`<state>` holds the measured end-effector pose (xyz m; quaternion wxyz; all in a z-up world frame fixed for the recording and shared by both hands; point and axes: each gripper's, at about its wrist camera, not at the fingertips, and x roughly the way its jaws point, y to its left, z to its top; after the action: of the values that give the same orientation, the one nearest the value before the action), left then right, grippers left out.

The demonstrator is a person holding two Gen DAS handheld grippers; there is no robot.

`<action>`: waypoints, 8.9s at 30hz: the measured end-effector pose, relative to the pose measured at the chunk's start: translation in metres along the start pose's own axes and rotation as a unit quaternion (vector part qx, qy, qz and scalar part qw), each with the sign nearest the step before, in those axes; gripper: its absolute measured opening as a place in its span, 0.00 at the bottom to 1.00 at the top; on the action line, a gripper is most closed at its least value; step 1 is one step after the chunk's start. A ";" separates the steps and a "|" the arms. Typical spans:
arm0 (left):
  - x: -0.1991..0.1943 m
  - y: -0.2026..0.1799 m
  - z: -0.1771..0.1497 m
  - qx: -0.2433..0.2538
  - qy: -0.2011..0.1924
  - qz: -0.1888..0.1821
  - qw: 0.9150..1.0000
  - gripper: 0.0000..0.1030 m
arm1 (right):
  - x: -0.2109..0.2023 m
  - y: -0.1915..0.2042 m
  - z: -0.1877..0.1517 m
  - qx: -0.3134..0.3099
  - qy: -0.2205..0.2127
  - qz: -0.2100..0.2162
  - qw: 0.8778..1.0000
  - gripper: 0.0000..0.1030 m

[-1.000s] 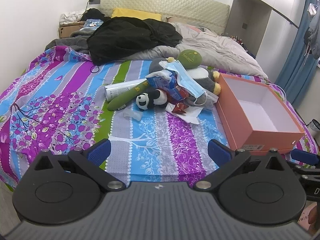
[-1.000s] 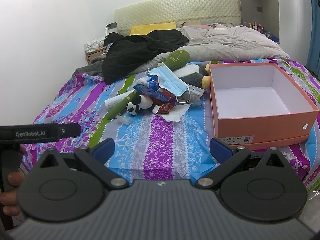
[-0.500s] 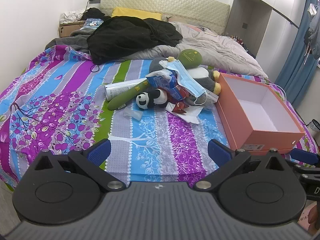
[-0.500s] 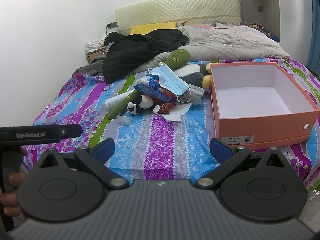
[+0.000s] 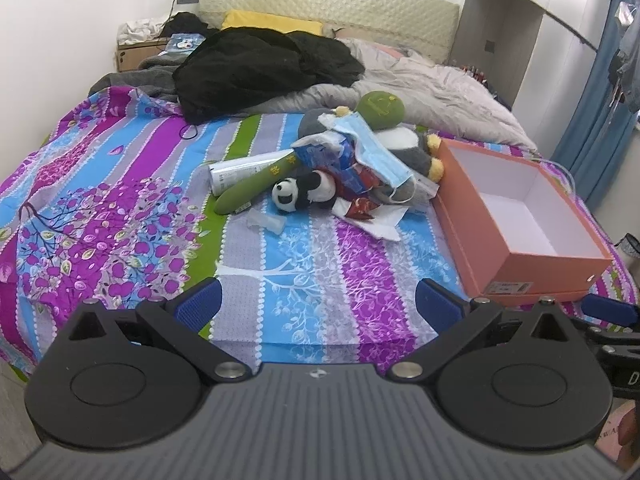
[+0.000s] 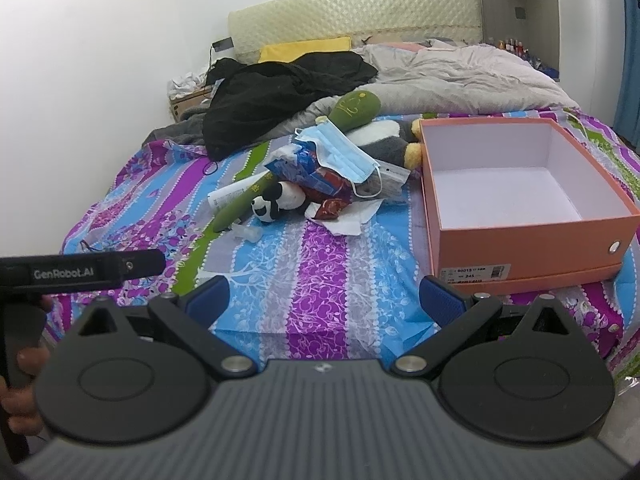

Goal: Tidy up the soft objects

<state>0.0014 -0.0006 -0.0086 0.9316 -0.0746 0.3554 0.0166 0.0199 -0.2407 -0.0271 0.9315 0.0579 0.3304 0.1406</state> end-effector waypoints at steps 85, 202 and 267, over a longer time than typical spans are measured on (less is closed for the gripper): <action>0.313 0.077 0.040 -0.136 0.066 0.007 0.988 0.66 | 0.327 -0.013 0.062 0.017 0.051 0.029 0.998 0.72; 0.251 -0.214 0.127 0.114 0.100 -0.283 0.947 0.28 | 0.150 -0.197 0.110 0.126 0.069 -0.173 0.974 0.40; -0.010 -0.025 0.043 0.052 -0.025 -0.203 0.977 0.56 | -0.015 0.008 0.033 0.050 0.004 -0.010 0.999 0.51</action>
<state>0.0249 -0.0185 0.0328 0.9266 -0.0960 0.3099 -0.1900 0.0276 -0.2382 0.0096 0.9275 0.1003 0.3413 0.1148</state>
